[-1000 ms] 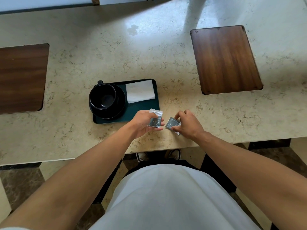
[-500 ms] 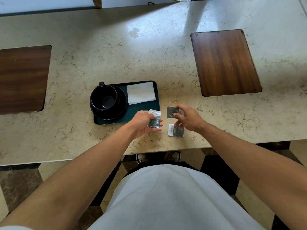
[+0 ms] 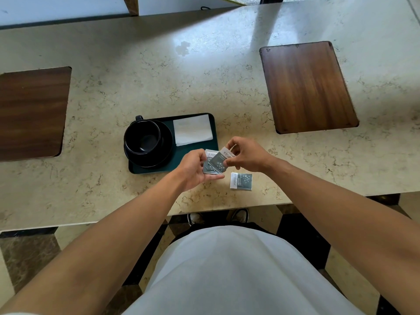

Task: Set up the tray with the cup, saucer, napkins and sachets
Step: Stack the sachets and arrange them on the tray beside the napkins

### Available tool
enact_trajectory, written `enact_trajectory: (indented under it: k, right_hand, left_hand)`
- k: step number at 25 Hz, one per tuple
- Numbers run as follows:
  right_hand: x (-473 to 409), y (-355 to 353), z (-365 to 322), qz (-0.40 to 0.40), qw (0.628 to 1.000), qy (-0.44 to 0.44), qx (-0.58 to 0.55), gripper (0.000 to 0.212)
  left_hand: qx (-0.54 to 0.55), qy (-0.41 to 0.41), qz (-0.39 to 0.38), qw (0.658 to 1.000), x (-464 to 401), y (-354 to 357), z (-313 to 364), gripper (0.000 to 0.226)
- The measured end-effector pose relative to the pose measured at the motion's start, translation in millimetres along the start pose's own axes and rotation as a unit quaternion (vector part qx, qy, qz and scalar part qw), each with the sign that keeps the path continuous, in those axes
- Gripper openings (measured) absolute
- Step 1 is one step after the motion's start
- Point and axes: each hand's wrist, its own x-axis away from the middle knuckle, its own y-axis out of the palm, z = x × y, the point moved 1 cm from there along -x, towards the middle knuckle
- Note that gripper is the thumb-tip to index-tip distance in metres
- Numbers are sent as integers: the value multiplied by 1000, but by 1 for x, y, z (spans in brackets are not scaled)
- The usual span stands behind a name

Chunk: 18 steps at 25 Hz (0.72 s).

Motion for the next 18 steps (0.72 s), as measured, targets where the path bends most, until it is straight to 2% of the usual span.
enact_trajectory:
  k: [5, 8, 12, 15, 18]
  right_hand:
    - [-2, 10, 1, 6, 999, -19, 47, 52]
    - [-1, 16, 2, 29, 997, -43, 62, 52]
    - [5, 13, 19, 69, 994, -19, 86, 42]
    - [20, 13, 44, 51, 979, -8, 197, 43]
    - [35, 24, 63, 31, 944, -24, 328, 49]
  left_hand:
    - [-139, 18, -21, 990, 0, 4, -2, 25]
    - [-143, 23, -21, 989, 1, 5, -4, 20]
    - [-116, 36, 8, 993, 3, 5, -5, 21]
    - [-116, 39, 18, 992, 4, 4, -6, 17]
    - [-117, 33, 28, 992, 5, 2, -7, 17]
